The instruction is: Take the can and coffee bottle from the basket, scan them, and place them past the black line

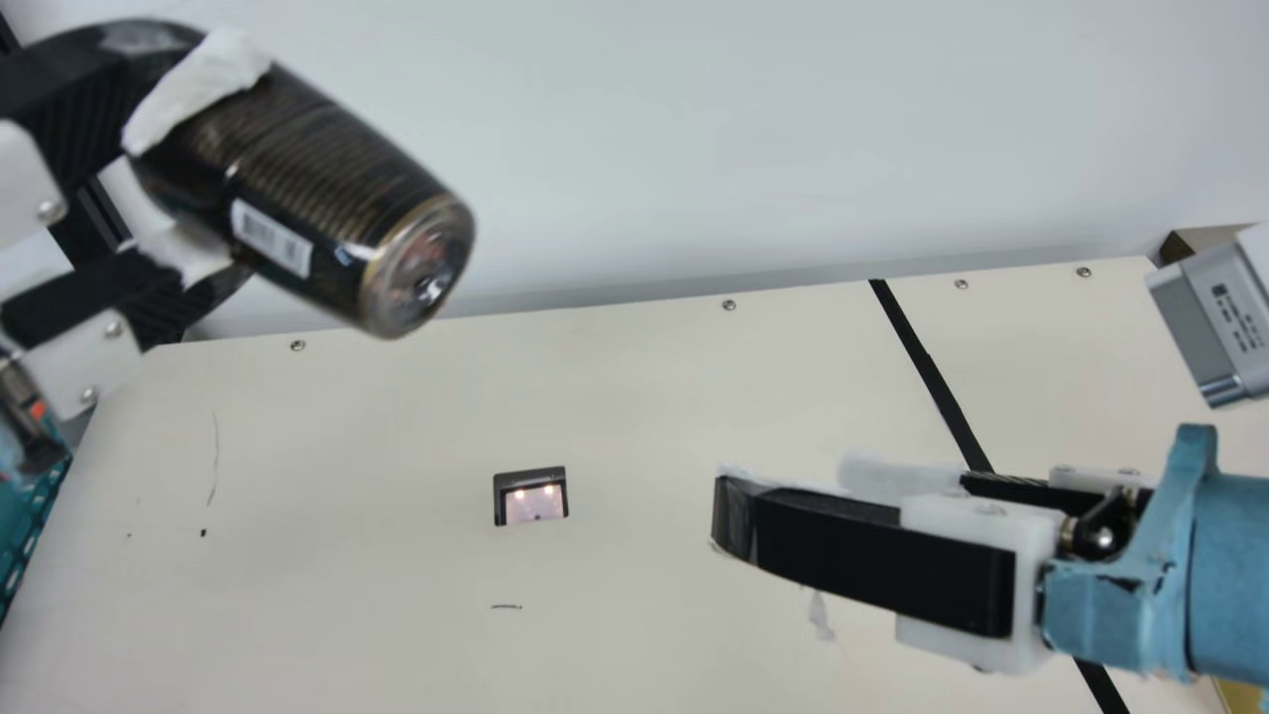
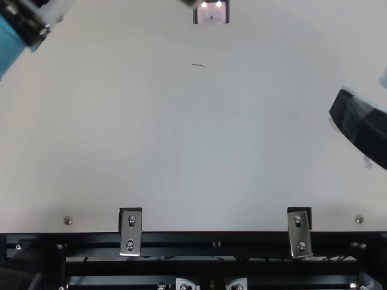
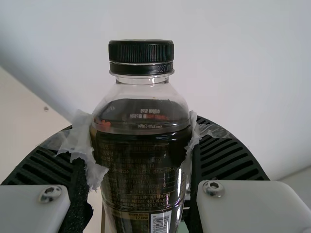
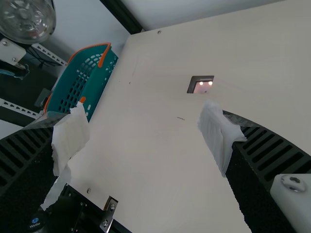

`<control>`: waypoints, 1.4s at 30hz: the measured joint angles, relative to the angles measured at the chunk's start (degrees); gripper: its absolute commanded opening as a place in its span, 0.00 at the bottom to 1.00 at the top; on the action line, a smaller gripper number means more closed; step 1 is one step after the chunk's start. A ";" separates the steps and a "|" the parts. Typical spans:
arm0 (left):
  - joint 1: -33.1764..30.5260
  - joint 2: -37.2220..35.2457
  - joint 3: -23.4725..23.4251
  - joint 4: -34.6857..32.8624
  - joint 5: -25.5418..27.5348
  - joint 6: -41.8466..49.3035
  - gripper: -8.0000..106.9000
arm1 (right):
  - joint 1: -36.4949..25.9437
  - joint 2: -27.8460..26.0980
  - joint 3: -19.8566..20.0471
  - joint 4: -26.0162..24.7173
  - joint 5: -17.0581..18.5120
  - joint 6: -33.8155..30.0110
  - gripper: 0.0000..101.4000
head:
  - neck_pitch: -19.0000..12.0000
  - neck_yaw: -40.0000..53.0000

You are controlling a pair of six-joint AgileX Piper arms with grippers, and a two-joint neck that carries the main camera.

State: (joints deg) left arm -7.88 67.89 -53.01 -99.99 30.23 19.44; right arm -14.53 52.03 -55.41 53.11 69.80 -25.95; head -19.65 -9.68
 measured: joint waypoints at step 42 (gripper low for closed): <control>3.89 0.13 3.11 0.11 1.89 -0.85 0.16 | 31.30 21.55 -3.22 27.08 -24.30 29.36 1.00 | 0.00 0.29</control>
State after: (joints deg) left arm -3.98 68.01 -49.90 -99.89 32.12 18.58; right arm 16.77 73.59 -58.63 80.18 45.50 3.40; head -19.65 -9.38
